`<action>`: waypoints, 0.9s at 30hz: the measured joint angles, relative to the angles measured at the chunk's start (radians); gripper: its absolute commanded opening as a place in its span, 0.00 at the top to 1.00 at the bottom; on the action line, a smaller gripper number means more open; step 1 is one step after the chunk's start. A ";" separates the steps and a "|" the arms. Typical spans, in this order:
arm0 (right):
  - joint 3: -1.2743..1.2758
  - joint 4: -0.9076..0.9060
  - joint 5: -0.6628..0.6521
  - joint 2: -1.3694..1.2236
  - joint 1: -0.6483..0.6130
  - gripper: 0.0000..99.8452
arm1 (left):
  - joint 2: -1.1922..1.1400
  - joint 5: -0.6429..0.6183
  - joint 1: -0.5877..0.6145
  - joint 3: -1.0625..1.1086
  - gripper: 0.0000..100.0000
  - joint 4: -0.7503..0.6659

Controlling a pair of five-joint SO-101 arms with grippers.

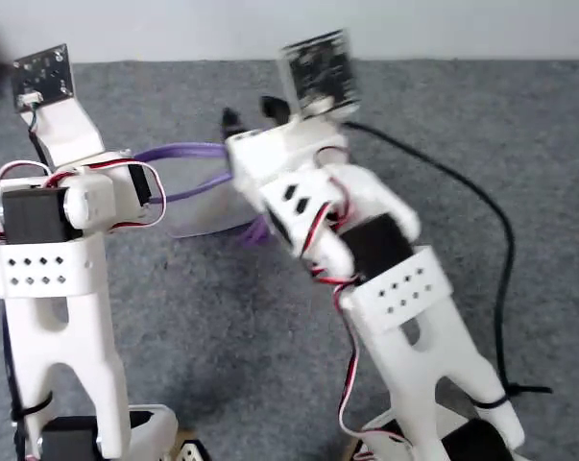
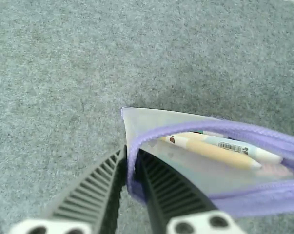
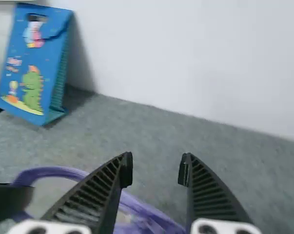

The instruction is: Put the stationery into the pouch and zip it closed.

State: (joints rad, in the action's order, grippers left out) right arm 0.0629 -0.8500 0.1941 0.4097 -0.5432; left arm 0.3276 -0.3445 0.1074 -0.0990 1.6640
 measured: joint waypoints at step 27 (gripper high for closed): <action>0.269 -0.178 -0.230 0.000 0.011 0.72 | 0.000 0.000 0.000 0.000 0.99 0.000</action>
State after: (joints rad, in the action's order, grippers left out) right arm 0.3314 -1.0280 -0.0361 0.4097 -0.5324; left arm 0.3276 -0.3445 0.1074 -0.0990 1.6640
